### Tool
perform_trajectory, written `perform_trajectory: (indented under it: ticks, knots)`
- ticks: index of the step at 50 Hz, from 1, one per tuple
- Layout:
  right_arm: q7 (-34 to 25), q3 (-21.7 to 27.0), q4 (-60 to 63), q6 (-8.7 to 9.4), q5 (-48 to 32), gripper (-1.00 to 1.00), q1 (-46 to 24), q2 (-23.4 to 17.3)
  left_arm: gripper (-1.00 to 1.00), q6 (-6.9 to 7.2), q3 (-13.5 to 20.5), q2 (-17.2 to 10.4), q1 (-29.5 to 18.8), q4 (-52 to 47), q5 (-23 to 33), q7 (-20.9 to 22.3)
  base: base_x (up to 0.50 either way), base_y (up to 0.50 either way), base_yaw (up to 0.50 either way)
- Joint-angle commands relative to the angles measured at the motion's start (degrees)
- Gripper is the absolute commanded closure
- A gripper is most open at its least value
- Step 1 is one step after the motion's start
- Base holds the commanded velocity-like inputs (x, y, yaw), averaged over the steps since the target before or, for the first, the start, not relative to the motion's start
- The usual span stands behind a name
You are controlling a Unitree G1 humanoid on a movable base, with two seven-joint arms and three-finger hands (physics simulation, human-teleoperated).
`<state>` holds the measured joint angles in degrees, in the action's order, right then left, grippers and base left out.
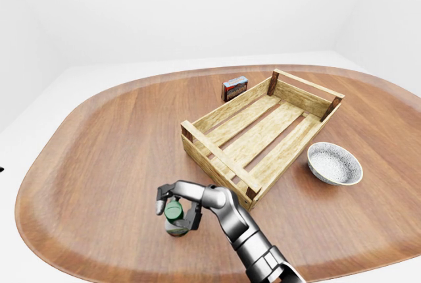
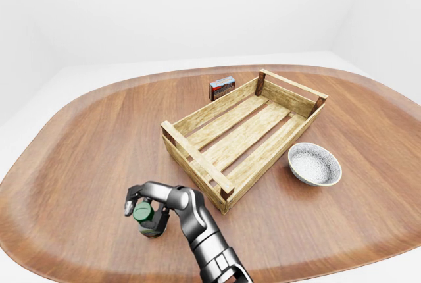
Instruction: Pick up the salad dressing and put it in the tray.
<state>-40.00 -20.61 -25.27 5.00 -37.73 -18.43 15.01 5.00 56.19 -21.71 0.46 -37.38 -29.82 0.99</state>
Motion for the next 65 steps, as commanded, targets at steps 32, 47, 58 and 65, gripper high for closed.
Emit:
perform_trajectory:
  ticks: [32,47,58,65]
  knots:
    - [0.0,-0.4,4.0,0.0,-4.6,1.0,-6.8,5.0,-1.0,0.0,-1.7,1.0,0.0,0.4,1.8,0.6,0.0,0.0,0.0]
    - [0.0,1.1,10.6,0.0,-7.8,1.0,-13.3,5.0,-1.0,0.0,-1.8,0.9,-0.1,0.6,1.6,0.4,0.0,0.0,0.0]
    - [0.0,6.5,14.9,0.0,-3.1,1.0,-24.3,4.2,-1.0,0.0,-2.4,1.2,-0.2,0.2,2.0,0.5,0.0,0.0,0.0]
    - [0.0,10.4,14.9,0.0,-0.2,1.0,-34.3,0.0,-1.0,0.0,-2.1,1.1,-0.2,0.1,1.9,0.5,0.0,0.0,0.0]
